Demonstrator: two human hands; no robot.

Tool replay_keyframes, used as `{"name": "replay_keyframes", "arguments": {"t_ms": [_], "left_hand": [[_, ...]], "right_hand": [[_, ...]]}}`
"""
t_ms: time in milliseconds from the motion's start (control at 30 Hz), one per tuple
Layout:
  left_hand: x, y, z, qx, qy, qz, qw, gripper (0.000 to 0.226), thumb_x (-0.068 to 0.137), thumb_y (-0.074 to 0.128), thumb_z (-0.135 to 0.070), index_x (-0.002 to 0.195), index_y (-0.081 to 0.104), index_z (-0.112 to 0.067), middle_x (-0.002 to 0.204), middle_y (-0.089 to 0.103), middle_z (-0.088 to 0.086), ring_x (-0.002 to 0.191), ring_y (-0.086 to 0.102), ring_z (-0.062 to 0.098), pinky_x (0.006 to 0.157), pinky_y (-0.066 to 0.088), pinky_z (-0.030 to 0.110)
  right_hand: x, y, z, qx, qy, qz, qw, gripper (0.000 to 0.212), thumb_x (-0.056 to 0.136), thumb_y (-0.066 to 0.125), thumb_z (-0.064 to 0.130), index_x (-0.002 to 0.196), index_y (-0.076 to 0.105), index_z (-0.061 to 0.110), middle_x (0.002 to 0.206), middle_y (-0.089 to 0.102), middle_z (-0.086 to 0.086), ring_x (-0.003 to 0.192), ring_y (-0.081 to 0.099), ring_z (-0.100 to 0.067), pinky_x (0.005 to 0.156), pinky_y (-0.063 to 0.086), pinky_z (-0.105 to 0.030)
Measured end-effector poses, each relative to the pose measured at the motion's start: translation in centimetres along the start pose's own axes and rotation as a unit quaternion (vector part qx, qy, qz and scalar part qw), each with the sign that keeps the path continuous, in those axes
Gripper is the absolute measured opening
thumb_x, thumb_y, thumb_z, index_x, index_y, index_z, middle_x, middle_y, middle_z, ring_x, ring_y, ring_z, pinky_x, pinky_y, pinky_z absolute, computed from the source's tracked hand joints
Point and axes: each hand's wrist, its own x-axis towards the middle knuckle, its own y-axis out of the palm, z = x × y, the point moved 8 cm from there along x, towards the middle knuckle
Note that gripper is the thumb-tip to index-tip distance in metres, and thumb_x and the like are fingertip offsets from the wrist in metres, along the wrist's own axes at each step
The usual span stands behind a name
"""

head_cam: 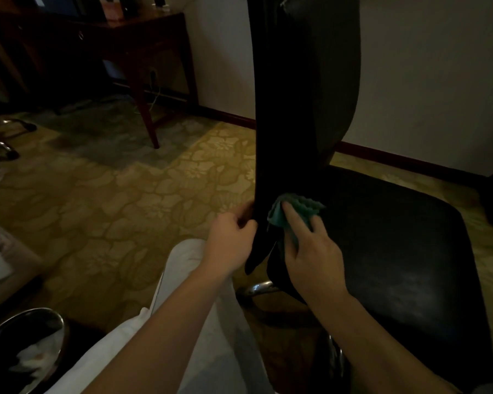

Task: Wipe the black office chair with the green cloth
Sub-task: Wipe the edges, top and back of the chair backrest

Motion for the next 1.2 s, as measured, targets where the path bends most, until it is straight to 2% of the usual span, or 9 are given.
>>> {"name": "replay_keyframes", "arguments": {"t_ms": [100, 233, 400, 500, 600, 733, 900, 1067, 1200], "left_hand": [[0.0, 0.2, -0.2, -0.016, -0.007, 0.003, 1.000, 0.043, 0.098, 0.053, -0.007, 0.125, 0.062, -0.039, 0.099, 0.070, -0.024, 0.090, 0.065, -0.013, 0.069, 0.049, 0.006], [-0.1, -0.2, -0.5, 0.001, -0.001, 0.001, 1.000, 0.043, 0.098, 0.052, -0.007, 0.117, 0.061, -0.045, 0.082, 0.072, -0.019, 0.071, 0.068, -0.002, 0.055, 0.048, 0.012], [-0.1, 0.0, 0.0, 0.013, 0.007, 0.004, 1.000, 0.043, 0.098, 0.052, -0.008, 0.128, 0.063, -0.037, 0.090, 0.075, -0.017, 0.074, 0.068, 0.004, 0.062, 0.053, 0.020], [0.1, 0.2, 0.4, 0.012, 0.011, 0.008, 1.000, 0.042, 0.098, 0.053, -0.009, 0.129, 0.061, -0.038, 0.093, 0.076, -0.012, 0.070, 0.068, 0.006, 0.060, 0.052, 0.019], [0.2, 0.5, 0.5, -0.015, 0.012, 0.004, 1.000, 0.041, 0.098, 0.054, -0.006, 0.130, 0.062, -0.030, 0.105, 0.072, -0.021, 0.096, 0.067, -0.006, 0.076, 0.052, 0.012], [0.2, 0.3, 0.4, -0.018, 0.004, -0.007, 1.000, 0.038, 0.097, 0.056, -0.007, 0.130, 0.064, -0.024, 0.112, 0.072, -0.016, 0.103, 0.066, -0.003, 0.083, 0.054, 0.016], [-0.1, -0.1, -0.2, 0.027, 0.015, -0.014, 0.999, 0.040, 0.097, 0.053, -0.007, 0.125, 0.064, -0.034, 0.094, 0.074, -0.013, 0.066, 0.064, -0.006, 0.054, 0.044, 0.009], [-0.2, 0.0, -0.4, 0.028, 0.020, -0.004, 0.999, 0.042, 0.097, 0.052, -0.004, 0.127, 0.064, -0.031, 0.095, 0.073, -0.018, 0.075, 0.065, -0.010, 0.058, 0.046, 0.007], [-0.1, 0.1, -0.4, 0.028, 0.024, -0.001, 0.999, 0.041, 0.098, 0.053, -0.006, 0.128, 0.063, -0.032, 0.096, 0.070, -0.024, 0.083, 0.064, -0.014, 0.064, 0.048, 0.006]], "right_hand": [[2.1, -1.8, 1.8, 0.021, -0.011, -0.028, 0.999, 0.053, 0.095, 0.042, 0.032, 0.147, 0.037, 0.027, 0.111, 0.052, -0.008, 0.075, 0.057, -0.017, 0.059, 0.050, -0.027], [1.5, 0.9, 1.5, -0.040, 0.000, 0.018, 0.999, 0.052, 0.093, 0.056, 0.027, 0.144, 0.044, 0.025, 0.117, 0.057, -0.014, 0.078, 0.064, -0.025, 0.058, 0.053, -0.032], [-1.5, 4.1, -1.7, -0.053, 0.023, 0.111, 0.992, 0.053, 0.097, 0.051, 0.025, 0.148, 0.036, 0.030, 0.124, 0.052, -0.010, 0.081, 0.061, -0.019, 0.060, 0.045, -0.025], [-1.0, 1.5, -1.0, 0.008, 0.010, 0.038, 0.999, 0.052, 0.095, 0.052, 0.025, 0.146, 0.040, 0.026, 0.113, 0.054, -0.008, 0.071, 0.055, -0.015, 0.057, 0.042, -0.022], [1.3, -2.3, 1.0, 0.074, -0.019, -0.044, 0.996, 0.053, 0.096, 0.046, 0.029, 0.148, 0.037, 0.027, 0.118, 0.051, -0.009, 0.085, 0.058, -0.018, 0.066, 0.053, -0.027], [3.4, -2.3, 3.0, 0.036, -0.028, -0.027, 0.999, 0.052, 0.096, 0.038, 0.034, 0.147, 0.038, 0.026, 0.122, 0.052, -0.012, 0.093, 0.061, -0.024, 0.072, 0.057, -0.034], [1.0, 2.5, 0.7, -0.029, -0.006, 0.032, 0.999, 0.048, 0.093, 0.059, 0.021, 0.140, 0.049, 0.019, 0.117, 0.058, -0.019, 0.085, 0.066, -0.033, 0.059, 0.058, -0.038], [-0.9, 3.8, -0.9, -0.064, -0.008, 0.100, 0.993, 0.050, 0.095, 0.054, 0.022, 0.144, 0.043, 0.026, 0.119, 0.055, -0.011, 0.080, 0.064, -0.025, 0.059, 0.055, -0.033], [0.4, 0.8, 0.0, -0.044, -0.025, 0.043, 0.998, 0.045, 0.097, 0.049, 0.025, 0.142, 0.046, 0.023, 0.112, 0.056, -0.010, 0.074, 0.062, -0.023, 0.053, 0.050, -0.029]]}}
